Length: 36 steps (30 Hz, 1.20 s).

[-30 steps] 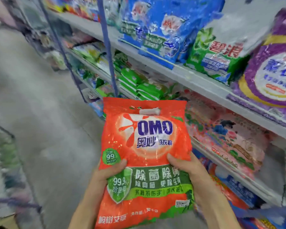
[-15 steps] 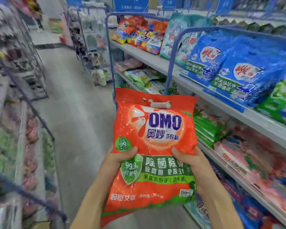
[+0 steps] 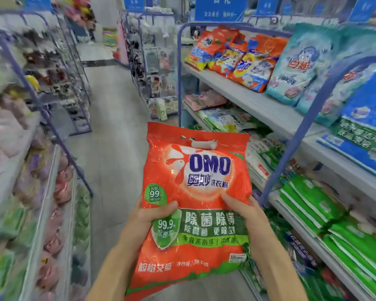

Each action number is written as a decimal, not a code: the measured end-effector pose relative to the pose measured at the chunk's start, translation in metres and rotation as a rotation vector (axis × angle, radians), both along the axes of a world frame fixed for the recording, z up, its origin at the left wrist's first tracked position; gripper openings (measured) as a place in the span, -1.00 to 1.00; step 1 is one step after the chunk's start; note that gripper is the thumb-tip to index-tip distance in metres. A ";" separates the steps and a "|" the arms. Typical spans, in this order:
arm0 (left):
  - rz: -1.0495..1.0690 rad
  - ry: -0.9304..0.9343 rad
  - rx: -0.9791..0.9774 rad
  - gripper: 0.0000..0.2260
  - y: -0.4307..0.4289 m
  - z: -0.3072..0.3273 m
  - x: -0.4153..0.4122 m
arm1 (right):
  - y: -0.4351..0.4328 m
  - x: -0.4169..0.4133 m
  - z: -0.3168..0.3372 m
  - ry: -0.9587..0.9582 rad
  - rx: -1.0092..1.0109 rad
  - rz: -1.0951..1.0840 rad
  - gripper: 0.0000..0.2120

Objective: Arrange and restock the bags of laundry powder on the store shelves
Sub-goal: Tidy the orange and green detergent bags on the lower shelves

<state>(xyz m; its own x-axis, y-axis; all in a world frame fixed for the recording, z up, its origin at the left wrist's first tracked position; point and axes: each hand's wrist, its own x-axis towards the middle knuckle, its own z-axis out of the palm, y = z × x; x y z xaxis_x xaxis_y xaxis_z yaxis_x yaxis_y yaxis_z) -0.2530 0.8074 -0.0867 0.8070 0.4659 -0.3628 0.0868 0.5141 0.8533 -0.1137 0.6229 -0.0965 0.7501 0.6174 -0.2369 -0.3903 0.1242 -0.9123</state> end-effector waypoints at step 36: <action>-0.420 0.177 -0.019 -0.34 0.578 -0.048 0.465 | 0.545 0.389 -0.048 0.183 -0.099 -0.390 -0.56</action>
